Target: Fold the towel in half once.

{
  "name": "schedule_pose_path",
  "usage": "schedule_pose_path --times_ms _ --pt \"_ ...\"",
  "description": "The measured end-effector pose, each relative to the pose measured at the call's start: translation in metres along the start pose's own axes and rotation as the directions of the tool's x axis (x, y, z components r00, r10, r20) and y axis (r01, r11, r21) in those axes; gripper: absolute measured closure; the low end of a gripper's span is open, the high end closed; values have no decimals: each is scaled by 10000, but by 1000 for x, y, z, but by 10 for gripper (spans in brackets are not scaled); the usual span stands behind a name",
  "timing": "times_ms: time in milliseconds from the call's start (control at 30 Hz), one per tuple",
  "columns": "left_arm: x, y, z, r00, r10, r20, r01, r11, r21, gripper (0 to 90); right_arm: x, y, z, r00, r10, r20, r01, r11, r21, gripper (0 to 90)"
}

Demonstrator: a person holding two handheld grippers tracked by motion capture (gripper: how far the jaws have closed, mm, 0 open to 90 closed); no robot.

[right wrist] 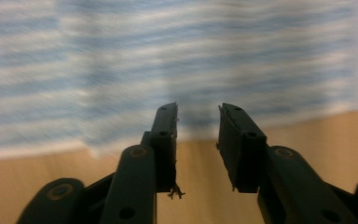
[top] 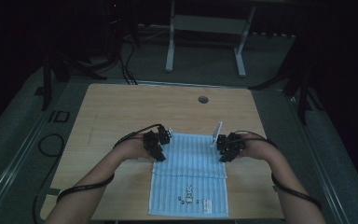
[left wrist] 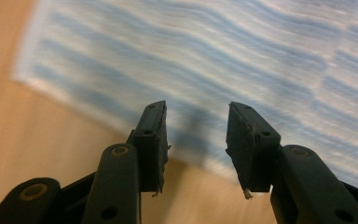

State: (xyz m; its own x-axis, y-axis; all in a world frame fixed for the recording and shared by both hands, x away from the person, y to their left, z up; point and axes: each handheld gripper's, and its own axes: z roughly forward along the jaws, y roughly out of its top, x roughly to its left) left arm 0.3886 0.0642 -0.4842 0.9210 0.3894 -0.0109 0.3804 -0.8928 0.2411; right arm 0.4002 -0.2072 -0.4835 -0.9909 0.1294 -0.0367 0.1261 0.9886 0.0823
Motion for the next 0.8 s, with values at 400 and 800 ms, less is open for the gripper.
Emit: schedule_pose_path --times_ms 400,800 --pt "55 10 -5 9976 -600 -340 598 9982 -90 429 -62 16 2 9993 66 367 -74 9998 207 577" --pt "85 22 21 9947 -514 -888 519 9986 34 396 -93 20 15 9961 794 393 -805 9963 287 538"
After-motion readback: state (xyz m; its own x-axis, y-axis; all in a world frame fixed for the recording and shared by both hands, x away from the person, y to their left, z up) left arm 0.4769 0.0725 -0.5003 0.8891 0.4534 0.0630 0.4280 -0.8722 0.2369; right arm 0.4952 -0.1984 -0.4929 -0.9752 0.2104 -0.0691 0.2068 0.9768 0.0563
